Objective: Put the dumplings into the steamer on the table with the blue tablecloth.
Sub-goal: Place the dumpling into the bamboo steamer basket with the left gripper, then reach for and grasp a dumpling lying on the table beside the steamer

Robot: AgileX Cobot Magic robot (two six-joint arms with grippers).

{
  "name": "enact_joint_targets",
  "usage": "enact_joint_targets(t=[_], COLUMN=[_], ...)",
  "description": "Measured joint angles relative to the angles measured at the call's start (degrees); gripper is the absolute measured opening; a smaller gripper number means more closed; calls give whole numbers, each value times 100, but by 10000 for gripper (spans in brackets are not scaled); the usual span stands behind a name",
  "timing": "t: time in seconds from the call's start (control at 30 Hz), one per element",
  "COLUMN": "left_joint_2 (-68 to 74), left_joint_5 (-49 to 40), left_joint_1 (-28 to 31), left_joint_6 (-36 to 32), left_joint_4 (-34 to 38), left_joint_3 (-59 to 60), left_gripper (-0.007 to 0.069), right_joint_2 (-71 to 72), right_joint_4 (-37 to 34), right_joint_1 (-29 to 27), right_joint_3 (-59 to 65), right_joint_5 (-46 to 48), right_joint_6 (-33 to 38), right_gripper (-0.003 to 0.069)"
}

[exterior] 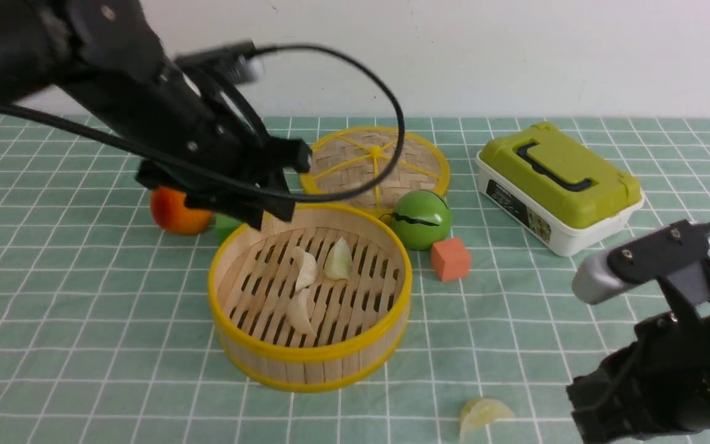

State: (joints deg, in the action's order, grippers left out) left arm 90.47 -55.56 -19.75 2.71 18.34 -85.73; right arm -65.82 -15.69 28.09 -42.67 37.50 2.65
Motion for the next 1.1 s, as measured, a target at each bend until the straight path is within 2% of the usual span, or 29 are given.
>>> enact_joint_targets(t=[0.07, 0.2, 0.3, 0.4, 0.47, 0.6, 0.77, 0.97, 1.1], left_joint_2=[-640, -1999, -2771, -3449, -3728, -4331, -4983, -5437, -5452], left_joint_5=[-5, 197, 628, 1201, 1374, 1565, 1781, 2367, 2572], left_joint_1=[0, 0, 0, 0, 0, 0, 0, 0, 0], left_joint_6=[-114, -429, -485, -385, -271, -31, 108, 160, 174], left_joint_4=[63, 121, 87, -98, -278, -706, -1075, -1214, -1197], left_joint_3=[158, 1013, 1874, 2890, 3386, 4171, 4808, 5391, 5547], left_gripper=[139, 0, -14, -14, -14, -14, -14, -14, -14], right_joint_2=[-298, -1184, -1836, -2465, -2723, -3081, -3219, -3264, -3264], right_joint_4=[-281, -742, -1108, -1315, -1377, -1389, -1354, -1160, -1000], right_joint_1=[0, 0, 0, 0, 0, 0, 0, 0, 0], right_joint_3=[-70, -370, -581, -661, -661, -666, -704, -845, -855], right_joint_5=[0, 12, -49, -457, -696, -1028, -1389, -1819, -1692], right_joint_6=[-18, -31, -32, -38, -114, -341, -211, 340, 514], right_gripper=[110, 291, 419, 512, 538, 552, 533, 477, 430])
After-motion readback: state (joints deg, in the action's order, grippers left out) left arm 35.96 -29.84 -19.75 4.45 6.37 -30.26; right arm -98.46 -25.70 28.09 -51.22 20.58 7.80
